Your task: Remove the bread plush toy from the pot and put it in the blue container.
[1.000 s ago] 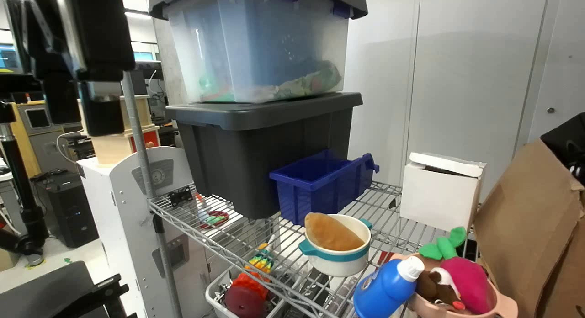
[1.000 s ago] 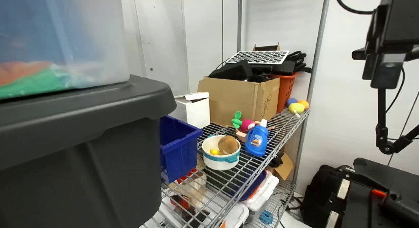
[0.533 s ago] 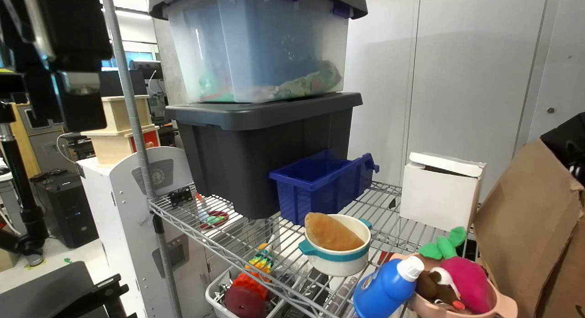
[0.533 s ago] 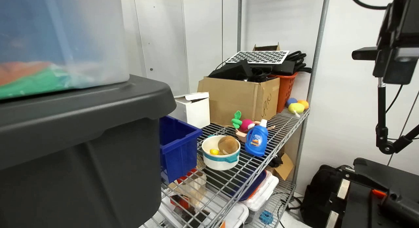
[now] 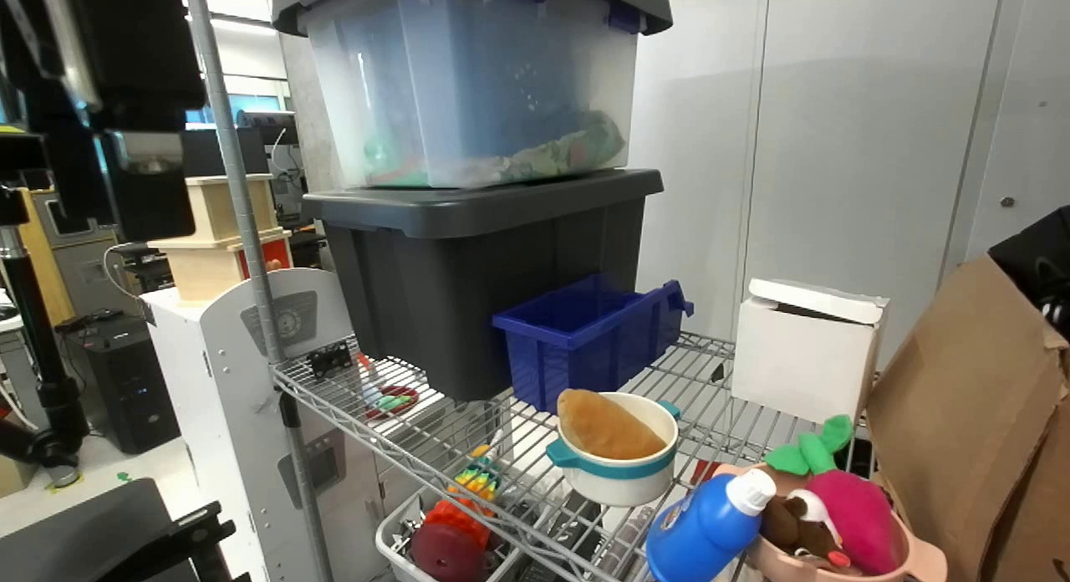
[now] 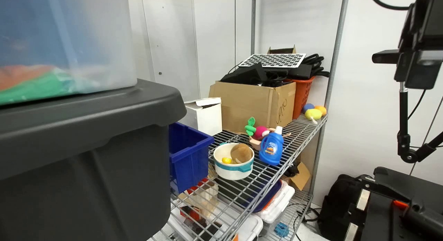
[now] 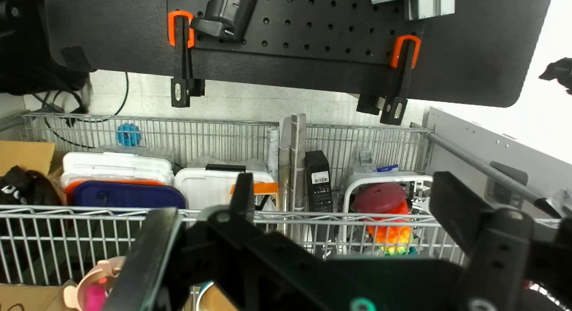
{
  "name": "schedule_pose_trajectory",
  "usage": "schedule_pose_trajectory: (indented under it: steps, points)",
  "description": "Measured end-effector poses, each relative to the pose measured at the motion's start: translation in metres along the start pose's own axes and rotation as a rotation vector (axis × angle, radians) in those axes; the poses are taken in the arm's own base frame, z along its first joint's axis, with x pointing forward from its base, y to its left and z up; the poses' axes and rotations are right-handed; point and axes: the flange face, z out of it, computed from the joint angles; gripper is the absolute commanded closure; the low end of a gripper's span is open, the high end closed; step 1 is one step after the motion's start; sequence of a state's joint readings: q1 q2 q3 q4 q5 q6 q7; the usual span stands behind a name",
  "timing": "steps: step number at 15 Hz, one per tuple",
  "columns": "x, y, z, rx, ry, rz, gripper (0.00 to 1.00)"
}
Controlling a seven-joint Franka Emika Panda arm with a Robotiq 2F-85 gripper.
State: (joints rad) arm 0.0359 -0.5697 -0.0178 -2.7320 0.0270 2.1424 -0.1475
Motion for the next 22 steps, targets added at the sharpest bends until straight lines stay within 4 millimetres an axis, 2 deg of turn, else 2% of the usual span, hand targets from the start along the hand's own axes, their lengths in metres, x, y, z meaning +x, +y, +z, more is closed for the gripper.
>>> schedule_pose_trajectory:
  steps: [18, 22]
  points:
    - [0.0001, 0.0002, 0.0006, 0.000, -0.002, 0.000, 0.00]
    - [0.0055, 0.0044, 0.0029, -0.003, -0.008, 0.003, 0.00]
